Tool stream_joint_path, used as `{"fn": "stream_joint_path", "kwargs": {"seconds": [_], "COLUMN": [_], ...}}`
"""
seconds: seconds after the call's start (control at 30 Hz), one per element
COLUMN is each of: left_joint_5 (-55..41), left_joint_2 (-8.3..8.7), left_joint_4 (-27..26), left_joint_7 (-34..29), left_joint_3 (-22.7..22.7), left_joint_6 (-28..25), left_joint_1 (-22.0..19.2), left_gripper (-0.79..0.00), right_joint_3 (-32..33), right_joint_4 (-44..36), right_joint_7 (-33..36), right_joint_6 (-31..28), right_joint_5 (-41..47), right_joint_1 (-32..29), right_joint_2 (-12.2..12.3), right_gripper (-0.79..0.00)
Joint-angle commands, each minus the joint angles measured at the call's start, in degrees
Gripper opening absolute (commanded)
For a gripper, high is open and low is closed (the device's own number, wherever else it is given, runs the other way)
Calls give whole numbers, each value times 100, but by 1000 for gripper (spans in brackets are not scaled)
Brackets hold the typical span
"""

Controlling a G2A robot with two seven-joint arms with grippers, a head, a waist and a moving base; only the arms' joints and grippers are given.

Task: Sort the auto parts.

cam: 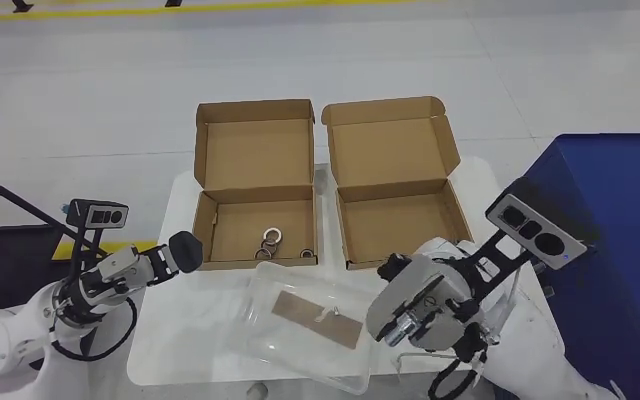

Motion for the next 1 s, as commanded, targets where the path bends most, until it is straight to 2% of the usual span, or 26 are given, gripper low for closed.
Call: {"fn": "stream_joint_path", "kwargs": {"seconds": [0.0, 0.13, 0.23, 0.33, 0.43, 0.53, 0.87, 0.9, 0.97], "left_joint_5": [-1, -1, -1, -1, -1, -1, -1, -1, -1], "left_joint_2": [0, 0, 0, 0, 0, 0, 0, 0, 0], "left_joint_4": [0, 0, 0, 0, 0, 0, 0, 0, 0], "left_joint_7": [0, 0, 0, 0, 0, 0, 0, 0, 0], "left_joint_3": [0, 0, 0, 0, 0, 0, 0, 0, 0], "left_joint_6": [0, 0, 0, 0, 0, 0, 0, 0, 0], "left_joint_1": [0, 0, 0, 0, 0, 0, 0, 0, 0], "left_gripper": [0, 0, 0, 0, 0, 0, 0, 0, 0], "right_joint_3": [60, 131, 30, -101, -250, -417, -375, -377, -468], "right_joint_4": [24, 232, 546, 911, 1051, 1020, 1026, 1025, 963], "right_joint_7": [469, 1343, 2056, 2727, 3030, 3254, 3311, 3250, 3183], "right_joint_6": [0, 0, 0, 463, 995, 1400, 1375, 1474, 2183], "right_joint_5": [901, 1977, 2459, 2461, 2562, 2661, 2515, 2510, 2681], "right_joint_1": [-70, -233, -301, -231, -173, -98, -37, -67, -139], "right_joint_2": [-5, -41, -48, -21, -30, -63, -71, -72, -70], "right_gripper": [-785, -785, -785, -785, -785, -785, -785, -785, -785]}}
